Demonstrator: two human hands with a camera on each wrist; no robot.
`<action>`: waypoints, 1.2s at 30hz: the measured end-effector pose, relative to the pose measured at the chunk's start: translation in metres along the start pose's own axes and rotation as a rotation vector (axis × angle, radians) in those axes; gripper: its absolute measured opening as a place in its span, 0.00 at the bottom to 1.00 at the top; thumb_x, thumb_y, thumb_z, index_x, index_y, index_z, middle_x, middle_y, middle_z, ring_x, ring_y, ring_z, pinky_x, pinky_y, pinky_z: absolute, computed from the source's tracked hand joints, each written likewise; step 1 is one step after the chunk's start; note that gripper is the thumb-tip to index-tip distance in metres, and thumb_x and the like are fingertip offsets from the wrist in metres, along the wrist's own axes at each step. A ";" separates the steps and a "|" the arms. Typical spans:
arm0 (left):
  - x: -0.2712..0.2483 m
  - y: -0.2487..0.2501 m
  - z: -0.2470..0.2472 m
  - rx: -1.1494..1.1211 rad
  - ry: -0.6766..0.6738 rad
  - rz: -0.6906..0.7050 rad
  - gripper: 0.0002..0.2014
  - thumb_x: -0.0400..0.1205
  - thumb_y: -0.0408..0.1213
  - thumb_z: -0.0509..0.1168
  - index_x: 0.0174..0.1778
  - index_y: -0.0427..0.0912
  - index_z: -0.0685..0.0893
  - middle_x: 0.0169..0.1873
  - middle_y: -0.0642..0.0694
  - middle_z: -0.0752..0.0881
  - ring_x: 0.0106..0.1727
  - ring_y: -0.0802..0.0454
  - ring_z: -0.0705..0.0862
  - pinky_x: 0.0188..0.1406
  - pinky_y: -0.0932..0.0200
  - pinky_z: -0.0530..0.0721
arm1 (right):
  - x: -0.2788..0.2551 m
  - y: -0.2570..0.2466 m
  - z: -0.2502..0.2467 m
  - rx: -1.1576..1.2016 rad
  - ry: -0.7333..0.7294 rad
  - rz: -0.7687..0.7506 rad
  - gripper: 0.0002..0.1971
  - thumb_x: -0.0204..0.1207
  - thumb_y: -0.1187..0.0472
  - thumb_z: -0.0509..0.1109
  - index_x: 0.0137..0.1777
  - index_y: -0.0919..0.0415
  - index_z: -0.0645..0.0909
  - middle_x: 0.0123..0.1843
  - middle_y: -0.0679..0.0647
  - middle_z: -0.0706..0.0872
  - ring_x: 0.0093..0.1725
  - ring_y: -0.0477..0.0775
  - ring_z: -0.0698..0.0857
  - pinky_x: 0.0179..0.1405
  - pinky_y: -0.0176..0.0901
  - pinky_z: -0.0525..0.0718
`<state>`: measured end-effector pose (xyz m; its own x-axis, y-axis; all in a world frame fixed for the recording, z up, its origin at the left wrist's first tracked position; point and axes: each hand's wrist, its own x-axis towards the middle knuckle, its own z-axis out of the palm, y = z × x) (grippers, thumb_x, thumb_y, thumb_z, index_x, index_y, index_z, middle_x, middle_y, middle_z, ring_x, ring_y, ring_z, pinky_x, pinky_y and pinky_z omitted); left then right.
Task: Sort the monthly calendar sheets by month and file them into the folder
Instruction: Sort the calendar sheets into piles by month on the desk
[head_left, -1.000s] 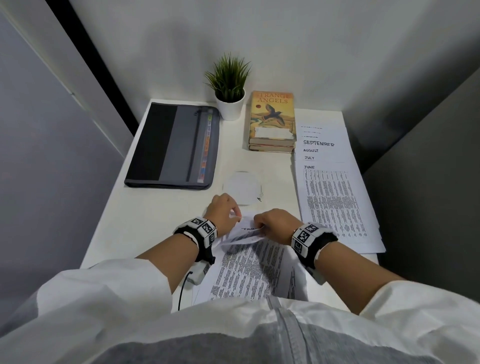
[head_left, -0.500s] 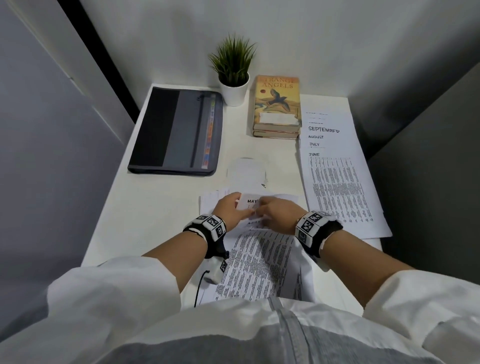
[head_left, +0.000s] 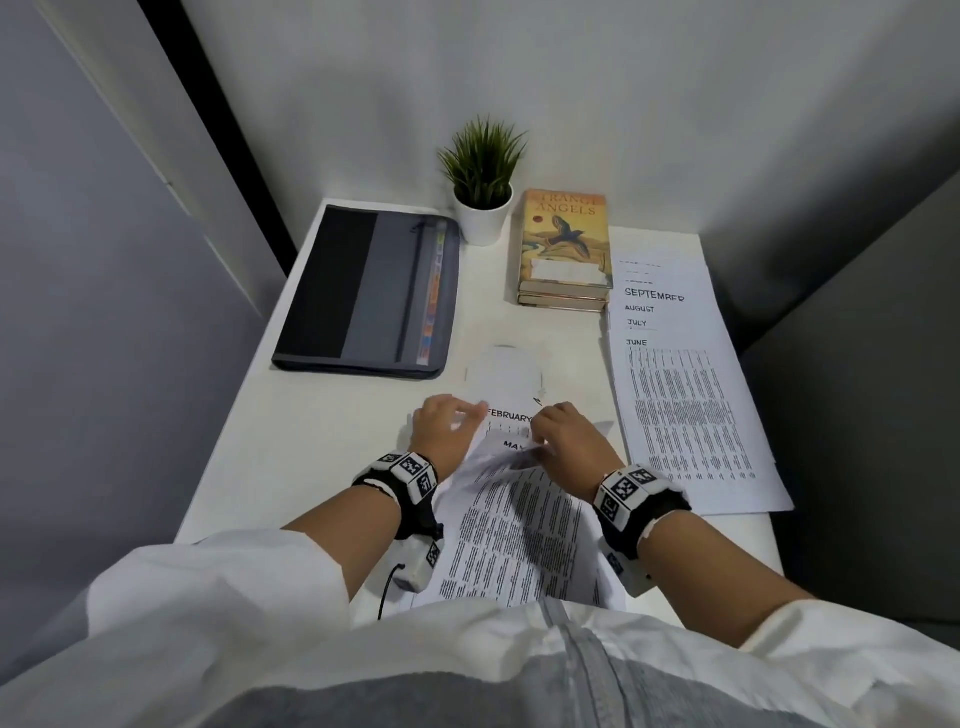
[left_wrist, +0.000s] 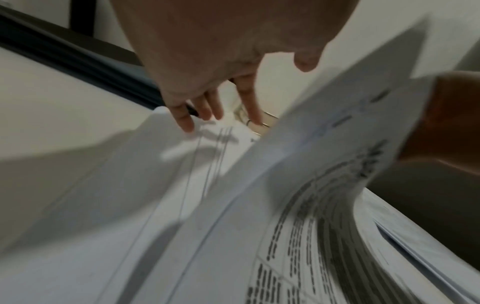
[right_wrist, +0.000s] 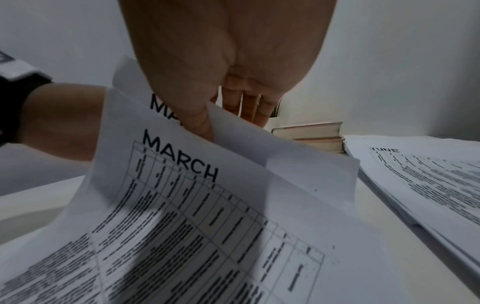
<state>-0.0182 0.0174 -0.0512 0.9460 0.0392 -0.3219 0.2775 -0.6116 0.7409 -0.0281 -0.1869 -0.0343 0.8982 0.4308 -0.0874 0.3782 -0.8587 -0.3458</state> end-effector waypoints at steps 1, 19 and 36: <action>0.004 -0.002 -0.003 -0.013 0.038 -0.059 0.18 0.83 0.53 0.63 0.62 0.45 0.81 0.67 0.46 0.75 0.71 0.47 0.71 0.73 0.53 0.66 | -0.001 -0.001 0.002 0.034 -0.016 0.015 0.04 0.73 0.67 0.69 0.42 0.60 0.76 0.49 0.54 0.81 0.53 0.57 0.75 0.44 0.45 0.74; 0.024 -0.014 -0.002 -0.166 -0.124 -0.094 0.13 0.81 0.39 0.70 0.51 0.30 0.87 0.50 0.40 0.89 0.49 0.47 0.83 0.52 0.55 0.80 | 0.012 0.004 0.013 0.246 -0.035 -0.003 0.14 0.76 0.65 0.68 0.62 0.63 0.77 0.68 0.56 0.77 0.64 0.56 0.77 0.62 0.45 0.79; 0.028 -0.015 -0.002 -0.182 -0.100 -0.136 0.13 0.80 0.42 0.72 0.48 0.33 0.87 0.41 0.45 0.87 0.41 0.50 0.82 0.34 0.65 0.75 | 0.004 0.002 0.018 0.194 0.025 -0.043 0.13 0.73 0.63 0.73 0.56 0.62 0.79 0.57 0.55 0.81 0.57 0.57 0.76 0.55 0.52 0.79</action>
<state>0.0047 0.0297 -0.0702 0.8788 0.0273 -0.4764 0.4357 -0.4530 0.7778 -0.0278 -0.1820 -0.0526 0.8886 0.4564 -0.0461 0.3681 -0.7694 -0.5220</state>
